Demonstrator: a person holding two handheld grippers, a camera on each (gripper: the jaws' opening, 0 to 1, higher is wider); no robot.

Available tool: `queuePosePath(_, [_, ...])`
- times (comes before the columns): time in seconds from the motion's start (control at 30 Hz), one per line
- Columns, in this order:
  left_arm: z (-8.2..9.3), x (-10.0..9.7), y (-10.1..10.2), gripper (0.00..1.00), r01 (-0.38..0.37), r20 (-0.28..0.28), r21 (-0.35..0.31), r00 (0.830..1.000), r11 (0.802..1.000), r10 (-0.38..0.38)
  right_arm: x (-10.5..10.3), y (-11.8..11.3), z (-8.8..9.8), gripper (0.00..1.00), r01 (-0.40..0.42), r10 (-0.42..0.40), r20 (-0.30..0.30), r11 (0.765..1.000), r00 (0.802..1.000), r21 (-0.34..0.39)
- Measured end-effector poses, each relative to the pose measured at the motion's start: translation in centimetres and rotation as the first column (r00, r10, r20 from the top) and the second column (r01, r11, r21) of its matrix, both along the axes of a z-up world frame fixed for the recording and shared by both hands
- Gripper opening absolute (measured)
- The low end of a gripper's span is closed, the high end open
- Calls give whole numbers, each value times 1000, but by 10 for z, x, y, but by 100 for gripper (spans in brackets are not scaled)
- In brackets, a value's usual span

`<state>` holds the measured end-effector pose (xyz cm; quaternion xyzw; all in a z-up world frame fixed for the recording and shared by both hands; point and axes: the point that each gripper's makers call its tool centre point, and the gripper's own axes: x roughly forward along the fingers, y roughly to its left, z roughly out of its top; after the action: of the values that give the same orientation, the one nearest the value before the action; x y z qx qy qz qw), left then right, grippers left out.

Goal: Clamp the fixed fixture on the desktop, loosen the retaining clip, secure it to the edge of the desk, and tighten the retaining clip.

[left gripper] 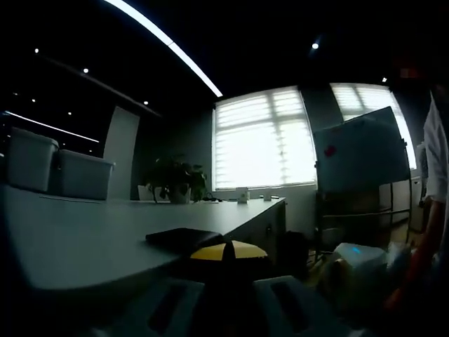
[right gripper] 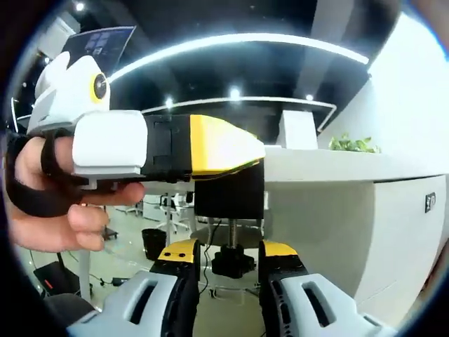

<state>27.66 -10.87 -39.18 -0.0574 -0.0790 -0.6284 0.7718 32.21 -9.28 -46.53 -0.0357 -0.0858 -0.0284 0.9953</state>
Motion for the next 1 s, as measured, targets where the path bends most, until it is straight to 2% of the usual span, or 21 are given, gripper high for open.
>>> queuePosePath(0.1, [-1, 0, 3, 1, 4, 1, -17, 1000, 1000, -4, 4, 5, -7, 31, -2, 2, -20, 1000, 1000, -19])
queuePosePath(0.17, [-2, 1, 5, 1, 4, -1, -21, 1000, 1000, -4, 4, 3, -6, 30, 14, -15, -12, 999, 1000, -48])
queuePosePath(0.23, [-2, 2, 9, 1, 7, -4, -30, 1000, 1000, -7, 5, 1, -5, 29, 14, -14, -8, 999, 1000, -39])
queuePosePath(0.3, [-2, 2, 11, 1, 13, -6, -34, 1000, 999, -13, 6, -6, -7, 28, 42, -43, -22, 998, 999, -45])
queuePosePath(0.37, [-2, 2, 13, 1, 18, -1, -31, 1000, 999, -18, 7, -10, -10, 28, 39, -40, -34, 999, 999, -17])
queuePosePath(0.43, [0, 2, 14, 1, 25, 6, -32, 1000, 999, -24, 9, -13, -13, 28, 48, -49, -45, 999, 998, -18])
queuePosePath(0.6, [2, 1, 17, 1, 39, 15, -33, 999, 999, -39, 11, -10, -13, 24, 29, -29, -40, 999, 999, -17])
queuePosePath(0.87, [1, 3, 22, 1, 58, 0, -53, 998, 997, -58, 11, -9, -10, 24, -88, 88, -2, 996, 996, -15])
queuePosePath(1.0, [2, 4, 24, 1, 59, -34, -79, 997, 995, -62, 9, -7, -10, 24, -160, 160, 13, 987, 987, 4])
